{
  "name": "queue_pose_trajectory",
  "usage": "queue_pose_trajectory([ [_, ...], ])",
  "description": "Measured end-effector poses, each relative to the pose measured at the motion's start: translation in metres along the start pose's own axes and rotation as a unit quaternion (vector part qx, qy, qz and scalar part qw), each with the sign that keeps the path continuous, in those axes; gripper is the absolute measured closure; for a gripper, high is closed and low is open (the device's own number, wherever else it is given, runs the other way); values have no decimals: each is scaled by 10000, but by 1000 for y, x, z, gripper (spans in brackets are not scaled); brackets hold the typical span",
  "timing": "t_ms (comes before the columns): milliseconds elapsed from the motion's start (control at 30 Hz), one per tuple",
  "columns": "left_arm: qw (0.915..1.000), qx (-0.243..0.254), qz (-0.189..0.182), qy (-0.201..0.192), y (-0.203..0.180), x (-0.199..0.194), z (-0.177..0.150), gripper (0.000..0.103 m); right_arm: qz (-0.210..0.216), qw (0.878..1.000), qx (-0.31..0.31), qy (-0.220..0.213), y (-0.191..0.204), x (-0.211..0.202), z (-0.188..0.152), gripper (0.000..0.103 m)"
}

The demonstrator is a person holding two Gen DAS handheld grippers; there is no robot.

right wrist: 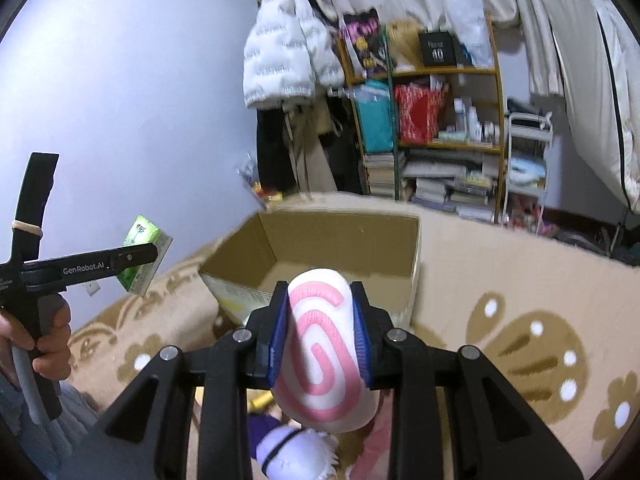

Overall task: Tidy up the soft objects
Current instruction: 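Lift the swirl cushion with the right tool and carry it over the box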

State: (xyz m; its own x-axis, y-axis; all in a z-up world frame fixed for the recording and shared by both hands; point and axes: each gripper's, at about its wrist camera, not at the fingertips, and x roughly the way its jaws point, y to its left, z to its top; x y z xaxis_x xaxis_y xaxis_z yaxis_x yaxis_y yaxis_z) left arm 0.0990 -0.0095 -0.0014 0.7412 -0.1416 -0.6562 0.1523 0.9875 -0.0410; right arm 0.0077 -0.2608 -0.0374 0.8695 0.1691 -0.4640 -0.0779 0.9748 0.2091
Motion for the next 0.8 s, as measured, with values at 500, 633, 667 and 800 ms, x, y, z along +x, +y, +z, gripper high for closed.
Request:
queue_pose_trajectory([
  [500, 9984, 343, -25, -455, -36, 1, 39, 43, 71, 9990, -152, -406, -4, 26, 42, 72],
  [633, 9971, 511, 17, -556, -45, 11, 42, 43, 84, 9988, -205, -430, -6, 42, 48, 72],
  [667, 9969, 558, -27, -555, -48, 14, 42, 43, 76, 9988, -211, -425, -6, 45, 48, 72],
  [800, 9977, 596, -168, -268, -52, 35, 38, 43, 111, 9995, -128, -259, -11, 59, 48, 72],
])
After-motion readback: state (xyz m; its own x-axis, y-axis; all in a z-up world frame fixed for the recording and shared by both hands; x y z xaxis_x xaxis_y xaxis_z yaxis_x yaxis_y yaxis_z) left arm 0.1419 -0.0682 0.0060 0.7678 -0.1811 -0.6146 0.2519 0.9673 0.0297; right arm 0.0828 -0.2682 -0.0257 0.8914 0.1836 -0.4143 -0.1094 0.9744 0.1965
